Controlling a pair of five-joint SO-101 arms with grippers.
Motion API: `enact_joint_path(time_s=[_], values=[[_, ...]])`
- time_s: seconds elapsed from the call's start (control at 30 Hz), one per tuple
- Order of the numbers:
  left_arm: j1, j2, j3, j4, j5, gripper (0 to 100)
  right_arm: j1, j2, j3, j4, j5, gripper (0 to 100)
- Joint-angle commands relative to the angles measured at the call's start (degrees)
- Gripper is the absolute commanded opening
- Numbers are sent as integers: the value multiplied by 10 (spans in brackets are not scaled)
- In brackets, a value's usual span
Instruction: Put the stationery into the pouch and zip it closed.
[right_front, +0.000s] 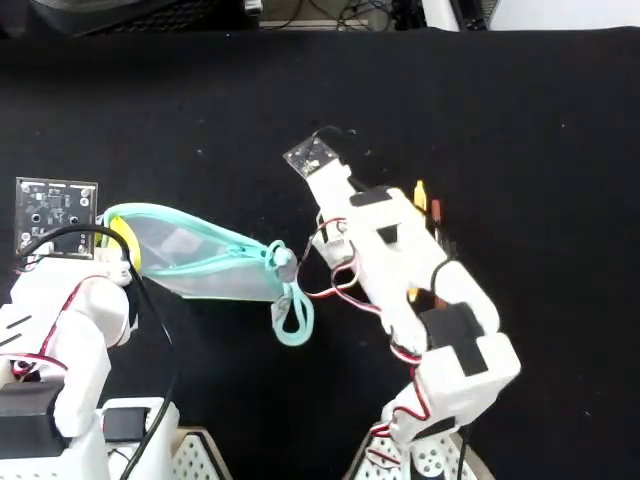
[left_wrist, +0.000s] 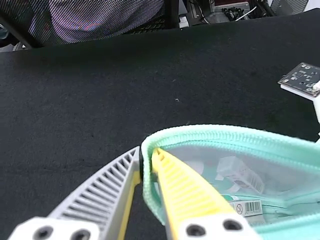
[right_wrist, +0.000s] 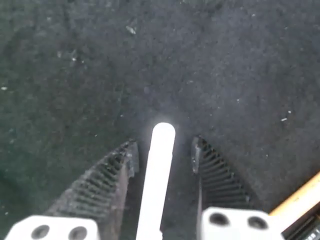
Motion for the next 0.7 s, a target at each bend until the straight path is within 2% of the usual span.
enact_joint_path(time_s=[0.0, 0.03, 0.07, 0.3, 0.57, 0.67], values=[[-4, 12, 95, 5, -4, 46, -7, 4, -29, -10, -5, 40], [-4, 12, 95, 5, -4, 46, -7, 4, -27, -16, -5, 5], [-4, 12, 95, 5, -4, 46, -6, 4, -25, -17, -6, 29], [-4, 12, 95, 8, -3, 45, -4, -60, 39, -49, -33, 12], [-4, 12, 95, 6, -3, 45, -4, -413, 210, -55, -34, 12], [-4, 12, 95, 6, -3, 46, -8, -561, 230, -15, -34, 12]])
